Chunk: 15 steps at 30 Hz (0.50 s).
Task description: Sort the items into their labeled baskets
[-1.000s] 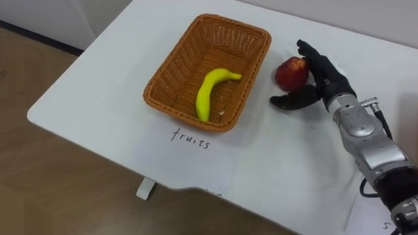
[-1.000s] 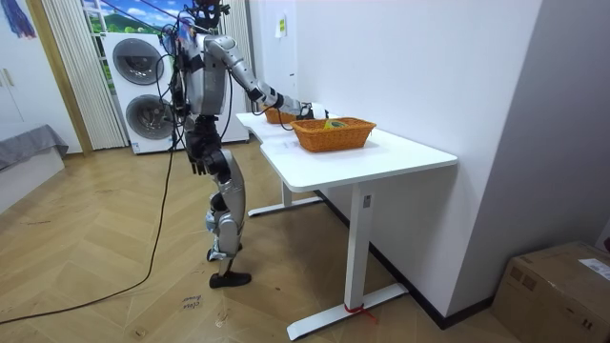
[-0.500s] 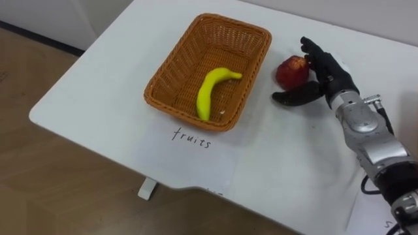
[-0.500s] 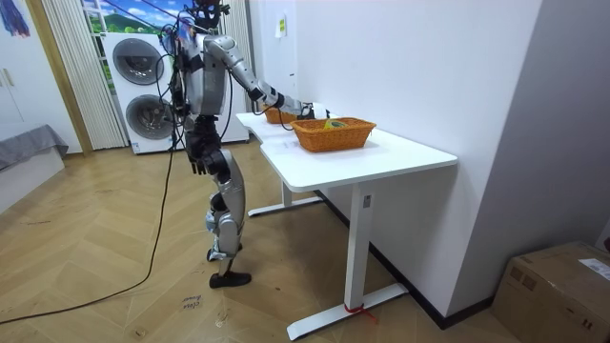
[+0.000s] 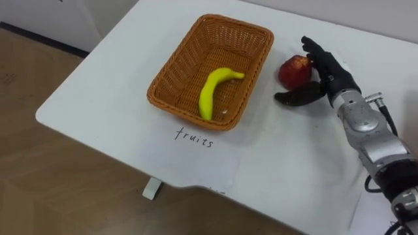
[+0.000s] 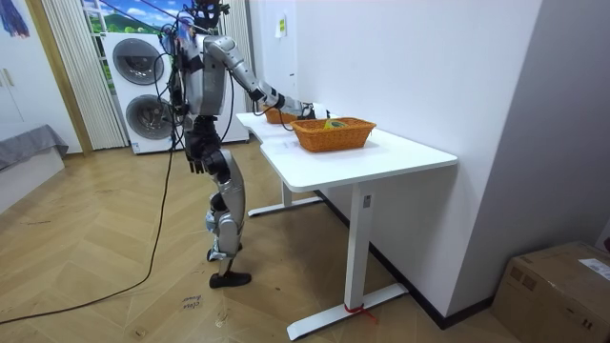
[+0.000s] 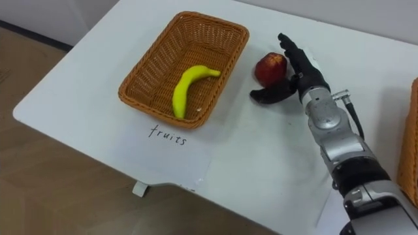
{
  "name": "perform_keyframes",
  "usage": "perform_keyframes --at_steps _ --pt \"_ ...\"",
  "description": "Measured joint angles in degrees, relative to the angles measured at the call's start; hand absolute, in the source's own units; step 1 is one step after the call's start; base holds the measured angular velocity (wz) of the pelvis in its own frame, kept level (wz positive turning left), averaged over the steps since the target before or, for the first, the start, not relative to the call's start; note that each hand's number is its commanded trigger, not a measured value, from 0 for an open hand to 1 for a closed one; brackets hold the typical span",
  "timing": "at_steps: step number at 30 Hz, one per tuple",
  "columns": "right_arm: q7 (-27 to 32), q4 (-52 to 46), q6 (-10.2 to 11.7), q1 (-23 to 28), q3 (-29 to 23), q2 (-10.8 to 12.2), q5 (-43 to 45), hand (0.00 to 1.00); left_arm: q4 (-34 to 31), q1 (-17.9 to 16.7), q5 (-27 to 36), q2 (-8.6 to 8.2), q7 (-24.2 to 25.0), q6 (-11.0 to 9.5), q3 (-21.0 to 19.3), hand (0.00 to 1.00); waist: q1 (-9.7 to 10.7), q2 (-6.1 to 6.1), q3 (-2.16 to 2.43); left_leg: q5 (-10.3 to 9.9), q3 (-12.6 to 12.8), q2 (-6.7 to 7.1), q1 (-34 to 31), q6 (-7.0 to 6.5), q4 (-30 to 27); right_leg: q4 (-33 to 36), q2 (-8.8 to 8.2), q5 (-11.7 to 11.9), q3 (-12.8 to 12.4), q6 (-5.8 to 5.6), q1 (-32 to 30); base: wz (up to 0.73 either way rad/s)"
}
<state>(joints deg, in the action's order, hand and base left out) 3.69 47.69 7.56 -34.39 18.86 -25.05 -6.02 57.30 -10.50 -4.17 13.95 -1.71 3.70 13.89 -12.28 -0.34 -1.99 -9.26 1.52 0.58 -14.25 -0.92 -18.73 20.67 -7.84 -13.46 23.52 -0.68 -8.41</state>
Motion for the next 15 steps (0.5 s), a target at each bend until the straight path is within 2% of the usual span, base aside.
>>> perform_keyframes --at_steps 1,7,11,15 --pt "-0.02 0.37 0.00 -0.22 0.00 0.00 0.08 1.00 0.00 0.00 0.00 0.00 -0.02 0.00 0.00 0.00 -0.06 0.00 0.00 0.00 0.00 0.00 0.00 0.00 0.00 -0.01 0.00 0.00 0.00 0.00 0.00 0.00" --pt "0.67 0.92 0.02 -0.90 -0.04 -0.16 2.12 1.00 -0.02 0.02 0.06 0.05 -0.02 -0.07 -0.01 0.00 -0.49 -0.06 0.01 0.00 0.04 -0.02 -0.11 0.00 -0.05 -0.04 0.01 -0.01 0.03 0.01 -0.09 0.00" --pt "1.38 1.14 -0.08 -1.71 0.02 -2.01 2.32 1.00 -0.04 0.05 0.05 0.12 -0.09 -0.11 -0.01 0.00 -0.77 -0.21 -0.02 0.00 0.05 0.00 -0.15 0.00 -0.26 -0.09 0.00 -0.01 0.13 0.00 -0.12 0.00" --pt "2.11 1.41 -0.07 -1.88 -0.02 -2.15 3.53 1.00 -0.02 0.16 -0.02 0.12 -0.17 -0.23 -0.01 0.00 -0.97 -0.36 -0.02 0.00 0.02 -0.01 0.19 0.00 -0.32 0.00 -0.01 0.00 0.21 0.00 0.21 0.00"
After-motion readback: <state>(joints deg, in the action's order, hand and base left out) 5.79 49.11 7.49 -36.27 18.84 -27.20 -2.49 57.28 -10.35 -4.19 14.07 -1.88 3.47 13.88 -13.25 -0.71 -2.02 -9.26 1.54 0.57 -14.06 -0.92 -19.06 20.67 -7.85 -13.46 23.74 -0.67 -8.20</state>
